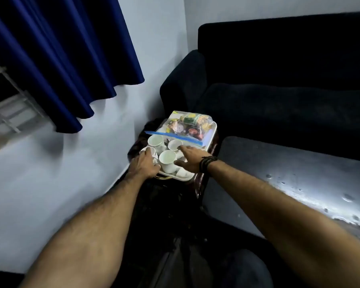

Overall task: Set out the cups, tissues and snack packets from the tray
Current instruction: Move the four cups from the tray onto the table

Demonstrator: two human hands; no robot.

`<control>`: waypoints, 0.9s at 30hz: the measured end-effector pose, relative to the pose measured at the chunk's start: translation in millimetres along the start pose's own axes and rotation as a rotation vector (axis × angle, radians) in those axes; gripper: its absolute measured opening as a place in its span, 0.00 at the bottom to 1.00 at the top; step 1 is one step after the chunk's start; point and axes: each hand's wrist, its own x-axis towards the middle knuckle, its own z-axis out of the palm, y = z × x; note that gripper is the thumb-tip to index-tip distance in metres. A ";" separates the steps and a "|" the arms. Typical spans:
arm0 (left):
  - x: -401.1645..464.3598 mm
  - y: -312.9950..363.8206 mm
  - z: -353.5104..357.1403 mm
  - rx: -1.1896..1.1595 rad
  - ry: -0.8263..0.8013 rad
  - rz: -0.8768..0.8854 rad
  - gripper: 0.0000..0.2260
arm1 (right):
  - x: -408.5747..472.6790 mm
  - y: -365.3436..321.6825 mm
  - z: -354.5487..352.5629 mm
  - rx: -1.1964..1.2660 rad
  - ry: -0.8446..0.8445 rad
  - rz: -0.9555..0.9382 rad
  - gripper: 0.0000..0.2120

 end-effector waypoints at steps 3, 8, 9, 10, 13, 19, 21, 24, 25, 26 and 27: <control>16.3 -4.5 5.9 -0.020 -0.033 -0.056 0.32 | 15.2 -8.7 17.9 0.016 -0.025 0.011 0.30; 42.7 -5.0 15.7 -0.011 -0.096 -0.088 0.39 | 40.2 -17.3 44.3 0.037 -0.015 0.068 0.38; 46.7 -4.8 17.3 -0.001 -0.116 -0.080 0.41 | 43.5 -19.5 49.3 0.040 0.004 0.080 0.38; 50.3 -4.6 18.3 0.010 -0.124 -0.068 0.41 | 46.6 -22.0 52.9 0.043 0.020 0.087 0.37; 57.6 -5.2 21.5 0.011 -0.097 -0.076 0.38 | 54.4 -24.1 60.1 0.064 0.045 0.095 0.34; 65.0 -11.5 32.9 -0.039 -0.048 -0.142 0.36 | 58.4 -25.0 66.4 0.087 0.106 0.111 0.37; 63.7 -11.2 34.3 -0.005 0.002 -0.160 0.30 | 57.8 -24.7 66.2 0.098 0.112 0.119 0.39; 58.5 -7.7 33.2 0.002 -0.001 -0.181 0.29 | 53.5 -24.5 65.0 0.127 0.117 0.115 0.38; 55.6 -6.1 31.8 -0.010 0.012 -0.187 0.29 | 50.9 -24.1 64.0 0.151 0.121 0.113 0.37; 52.5 -5.0 30.1 -0.022 0.033 -0.191 0.29 | 48.0 -23.9 62.7 0.182 0.129 0.113 0.36; 48.9 -4.1 27.1 -0.030 0.059 -0.192 0.28 | 44.3 -23.5 60.3 0.206 0.145 0.115 0.34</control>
